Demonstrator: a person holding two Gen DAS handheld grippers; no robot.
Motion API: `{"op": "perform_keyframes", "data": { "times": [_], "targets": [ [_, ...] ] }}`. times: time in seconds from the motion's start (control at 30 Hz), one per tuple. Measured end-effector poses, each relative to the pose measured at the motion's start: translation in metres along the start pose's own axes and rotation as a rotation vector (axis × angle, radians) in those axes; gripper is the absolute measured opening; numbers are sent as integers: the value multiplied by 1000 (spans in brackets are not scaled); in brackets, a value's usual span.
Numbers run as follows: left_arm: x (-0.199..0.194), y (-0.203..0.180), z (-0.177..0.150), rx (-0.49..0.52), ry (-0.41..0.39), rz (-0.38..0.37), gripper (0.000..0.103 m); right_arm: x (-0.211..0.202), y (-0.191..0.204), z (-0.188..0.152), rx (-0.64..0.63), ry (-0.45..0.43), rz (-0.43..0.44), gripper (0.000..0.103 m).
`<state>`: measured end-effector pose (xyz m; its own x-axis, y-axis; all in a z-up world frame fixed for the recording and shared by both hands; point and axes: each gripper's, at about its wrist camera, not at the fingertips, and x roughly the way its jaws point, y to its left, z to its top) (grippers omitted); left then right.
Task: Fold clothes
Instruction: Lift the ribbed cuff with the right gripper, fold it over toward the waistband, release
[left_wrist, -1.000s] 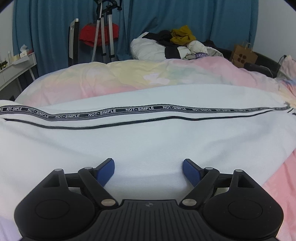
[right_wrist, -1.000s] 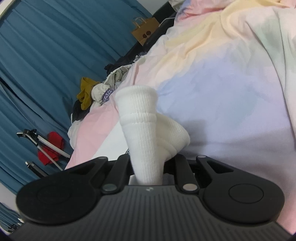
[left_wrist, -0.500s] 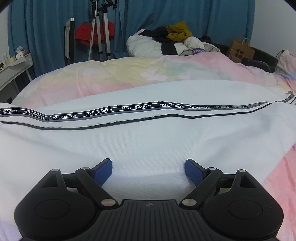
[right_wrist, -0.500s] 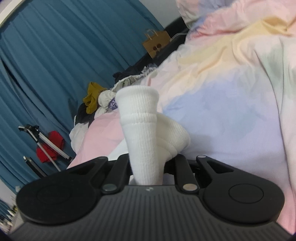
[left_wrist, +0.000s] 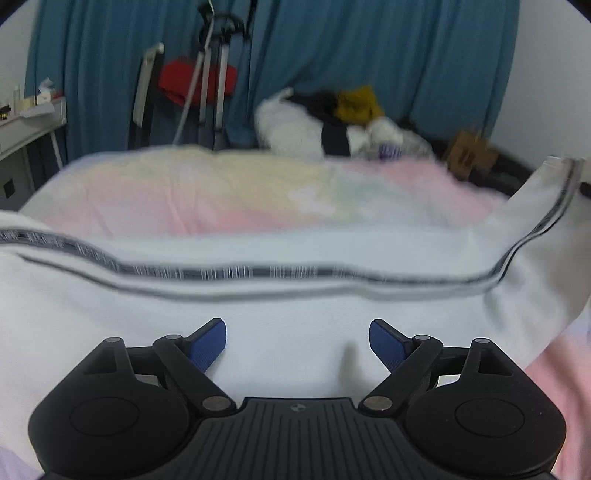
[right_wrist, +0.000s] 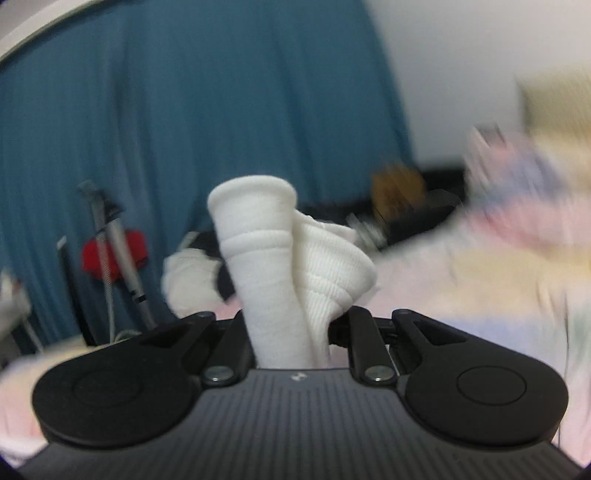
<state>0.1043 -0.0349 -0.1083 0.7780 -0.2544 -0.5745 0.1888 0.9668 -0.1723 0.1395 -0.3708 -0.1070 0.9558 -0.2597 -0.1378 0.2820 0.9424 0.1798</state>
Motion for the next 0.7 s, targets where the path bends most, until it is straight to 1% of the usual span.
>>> {"op": "perform_keyframes", "data": {
  "times": [0.03, 0.13, 0.17, 0.2, 0.23, 0.3, 0.33, 0.37, 0.43, 0.47, 0.5, 0.57, 0.63, 0.7],
  "targets": [
    [-9, 5, 4, -36, -23, -18, 87, -10, 24, -2, -65, -26, 28, 14],
    [-34, 24, 15, -140, -88, -62, 87, -42, 98, -27, -260, -91, 139, 14],
    [-42, 30, 18, -170, -103, -69, 87, -52, 121, -38, -319, -105, 179, 14],
    [-50, 37, 20, -200, -119, -77, 87, -61, 140, -55, -363, -94, 224, 14],
    [-58, 44, 23, -230, -134, -85, 87, -68, 156, -77, -413, -66, 271, 14],
    [-69, 55, 25, -256, -148, -79, 87, -80, 188, -120, -512, 4, 364, 14],
    [-75, 60, 26, -267, -154, -76, 87, -80, 199, -144, -561, 79, 402, 14],
    [-80, 65, 27, -279, -160, -73, 87, -79, 208, -164, -598, 143, 429, 15],
    [-84, 69, 28, -280, -154, -53, 87, -76, 211, -187, -622, 211, 424, 15],
    [-84, 70, 30, -282, -153, -52, 87, -75, 212, -194, -625, 235, 423, 15],
    [-83, 71, 31, -285, -152, -51, 87, -75, 210, -188, -603, 230, 428, 15],
    [-82, 71, 33, -290, -152, -51, 87, -79, 207, -173, -553, 202, 442, 15],
    [-76, 70, 32, -285, -140, -45, 87, -87, 211, -164, -559, 147, 456, 15],
    [-70, 69, 31, -279, -128, -38, 87, -91, 215, -162, -544, 137, 516, 15]
  ]
}}
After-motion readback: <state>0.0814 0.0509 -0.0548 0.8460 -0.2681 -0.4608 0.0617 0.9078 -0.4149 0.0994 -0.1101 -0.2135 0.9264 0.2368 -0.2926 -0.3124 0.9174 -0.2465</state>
